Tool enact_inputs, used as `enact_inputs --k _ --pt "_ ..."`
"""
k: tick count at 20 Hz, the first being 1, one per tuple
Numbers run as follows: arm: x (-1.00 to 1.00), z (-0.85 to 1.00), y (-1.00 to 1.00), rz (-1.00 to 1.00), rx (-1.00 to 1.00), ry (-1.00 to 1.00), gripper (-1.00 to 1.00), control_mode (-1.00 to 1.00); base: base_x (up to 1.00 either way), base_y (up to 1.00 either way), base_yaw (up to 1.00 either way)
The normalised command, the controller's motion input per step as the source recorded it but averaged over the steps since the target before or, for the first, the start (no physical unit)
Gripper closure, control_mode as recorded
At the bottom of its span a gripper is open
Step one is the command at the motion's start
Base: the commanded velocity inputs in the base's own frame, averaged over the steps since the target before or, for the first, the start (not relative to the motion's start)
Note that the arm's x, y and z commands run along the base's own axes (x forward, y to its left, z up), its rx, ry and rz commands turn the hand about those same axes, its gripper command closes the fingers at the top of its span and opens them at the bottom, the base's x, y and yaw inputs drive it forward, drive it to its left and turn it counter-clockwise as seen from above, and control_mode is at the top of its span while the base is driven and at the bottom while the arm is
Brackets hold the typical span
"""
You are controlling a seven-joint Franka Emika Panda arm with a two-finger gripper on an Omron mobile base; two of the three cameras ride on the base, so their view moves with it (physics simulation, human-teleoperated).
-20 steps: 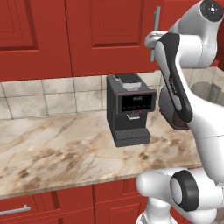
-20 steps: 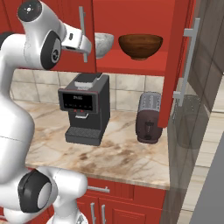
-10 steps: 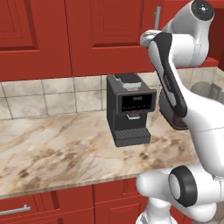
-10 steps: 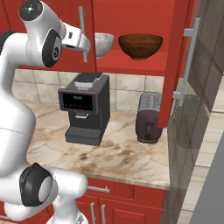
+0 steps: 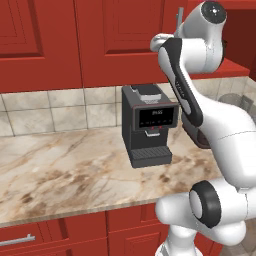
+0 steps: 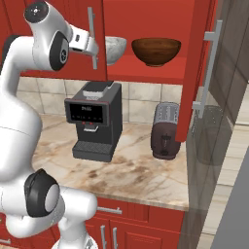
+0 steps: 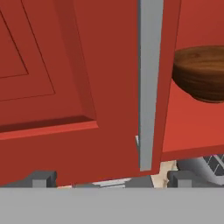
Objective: Move the bowls from the cabinet to the plates on the dining table.
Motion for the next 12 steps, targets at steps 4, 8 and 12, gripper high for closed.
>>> enact_inputs --k 4,8,12 --pt "0.34 -0.07 -0.23 0.00 0.00 0.00 -1.00 -1.00 0.00 0.00 0.00" --pt "0.05 0.00 -0.38 0.00 0.00 0.00 -1.00 -1.00 0.00 0.00 0.00" --pt "0.13 0.00 -0.14 0.00 0.00 0.00 -1.00 -1.00 0.00 0.00 0.00"
